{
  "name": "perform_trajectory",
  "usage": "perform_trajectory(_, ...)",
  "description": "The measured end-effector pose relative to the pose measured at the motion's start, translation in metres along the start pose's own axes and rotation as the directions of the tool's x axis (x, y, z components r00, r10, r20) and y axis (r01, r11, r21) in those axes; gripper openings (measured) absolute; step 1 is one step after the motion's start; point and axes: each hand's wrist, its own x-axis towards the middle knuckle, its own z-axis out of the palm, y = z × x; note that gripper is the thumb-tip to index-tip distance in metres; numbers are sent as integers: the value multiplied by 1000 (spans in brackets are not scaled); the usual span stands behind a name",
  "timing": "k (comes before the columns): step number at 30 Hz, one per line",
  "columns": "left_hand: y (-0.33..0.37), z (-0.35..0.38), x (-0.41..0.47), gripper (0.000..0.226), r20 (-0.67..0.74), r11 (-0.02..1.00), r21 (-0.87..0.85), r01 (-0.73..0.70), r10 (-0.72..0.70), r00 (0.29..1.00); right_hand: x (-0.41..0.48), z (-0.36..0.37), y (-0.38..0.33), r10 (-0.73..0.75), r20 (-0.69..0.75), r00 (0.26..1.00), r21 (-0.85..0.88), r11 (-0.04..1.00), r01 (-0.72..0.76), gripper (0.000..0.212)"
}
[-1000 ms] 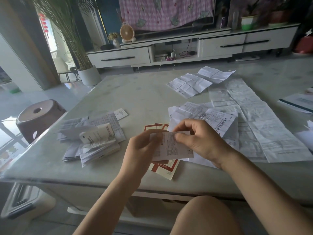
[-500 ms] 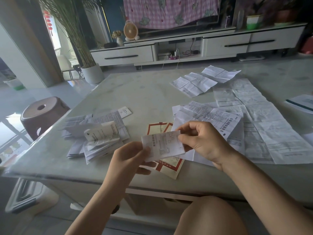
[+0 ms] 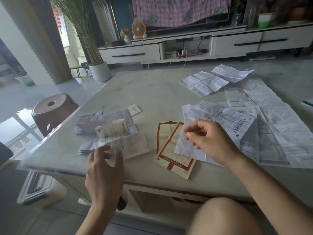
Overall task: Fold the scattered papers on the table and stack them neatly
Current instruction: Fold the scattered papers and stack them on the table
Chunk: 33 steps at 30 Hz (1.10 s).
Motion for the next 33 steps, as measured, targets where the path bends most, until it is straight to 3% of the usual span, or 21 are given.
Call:
perform_trajectory(3, 3, 4, -10, 36, -15, 999, 32, 20, -20, 1000, -3, -13, 0, -117, -19, 993, -249, 963, 108, 12)
perform_trajectory(5, 3, 4, -11, 33, -71, 999, 12, -49, 50, 996, -7, -23, 0, -147, 46, 988, -418, 896, 152, 23)
perform_trajectory(7, 5, 2, -11, 31, -121, 981, -25, -194, 190, 974, -13, -30, 1, -82, 157, 984, -522, 839, 153, 47)
perform_trajectory(11, 14, 3, -15, 23, -171, 839, -102, -535, 515, 840, -21, -30, 6, 98, 313, 945, -666, 732, 145, 82)
perform_trajectory(14, 28, 12, -23, 19, -111, 759, -238, -606, 598, 794, -24, -26, 7, 130, 327, 936, -699, 699, 147, 75)
perform_trajectory(17, 42, 21, -32, 25, -32, 732, -342, -589, 618, 786, -27, -23, 4, 61, 294, 954, -711, 681, 175, 57)
perform_trajectory(23, 62, 27, -42, 18, 94, 735, -482, -478, 585, 805, -27, -15, 8, -195, 218, 956, -751, 592, 292, 29)
perform_trajectory(25, 66, 28, -40, 12, 133, 763, -510, -397, 526, 840, -24, -21, 6, -306, 151, 940, -714, 624, 318, 25)
perform_trajectory(27, 70, 28, -35, 12, 233, 776, -592, -215, 421, 877, -20, -30, 2, -382, 22, 924, -634, 709, 308, 22)
perform_trajectory(29, 79, 26, -31, 13, 368, 745, -667, -2, 332, 868, -16, -41, -1, -412, -138, 901, -508, 810, 293, 21)
perform_trajectory(31, 87, 27, -28, 9, 504, 711, -678, 185, 267, 822, -15, -48, -4, -410, -254, 876, -362, 880, 307, 20)
perform_trajectory(33, 90, 32, -25, 15, 639, 688, -642, 338, 236, 732, -16, -56, -11, -373, -334, 866, -208, 925, 318, 22)
